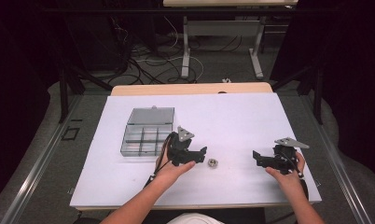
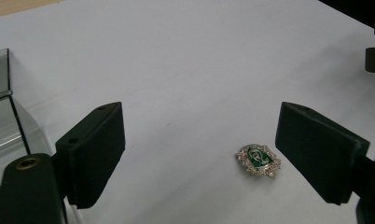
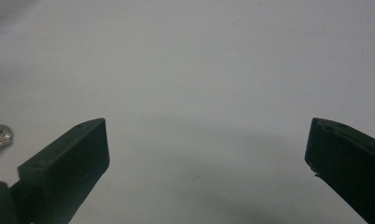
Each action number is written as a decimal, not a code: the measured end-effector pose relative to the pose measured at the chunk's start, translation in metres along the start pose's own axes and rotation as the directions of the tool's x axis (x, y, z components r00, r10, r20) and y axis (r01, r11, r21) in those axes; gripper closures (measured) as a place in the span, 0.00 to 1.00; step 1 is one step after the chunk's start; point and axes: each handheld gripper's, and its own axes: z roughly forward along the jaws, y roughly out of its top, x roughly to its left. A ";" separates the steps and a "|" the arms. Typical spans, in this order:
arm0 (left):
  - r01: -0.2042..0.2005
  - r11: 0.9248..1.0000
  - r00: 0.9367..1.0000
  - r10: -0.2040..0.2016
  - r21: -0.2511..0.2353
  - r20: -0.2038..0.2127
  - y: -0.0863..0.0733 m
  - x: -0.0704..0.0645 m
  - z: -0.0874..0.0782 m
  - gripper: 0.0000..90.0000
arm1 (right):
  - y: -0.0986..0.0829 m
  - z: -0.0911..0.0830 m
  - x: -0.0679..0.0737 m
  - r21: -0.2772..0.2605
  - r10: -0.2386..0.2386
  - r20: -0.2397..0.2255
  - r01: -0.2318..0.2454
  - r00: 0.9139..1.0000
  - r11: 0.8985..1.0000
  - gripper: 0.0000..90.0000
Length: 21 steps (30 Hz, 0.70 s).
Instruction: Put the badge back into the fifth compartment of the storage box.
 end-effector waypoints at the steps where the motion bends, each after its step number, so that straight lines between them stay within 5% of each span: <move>1: 0.000 1.000 1.000 0.000 0.008 0.004 0.000 -0.001 0.001 0.18 | 0.000 0.000 0.000 0.003 0.006 -0.001 -0.006 1.000 1.000 0.00; 21: -0.018 0.997 1.000 0.016 0.074 0.022 -0.006 -0.022 0.029 0.21 | -0.001 0.001 0.000 0.008 0.006 -0.006 -0.006 1.000 1.000 0.00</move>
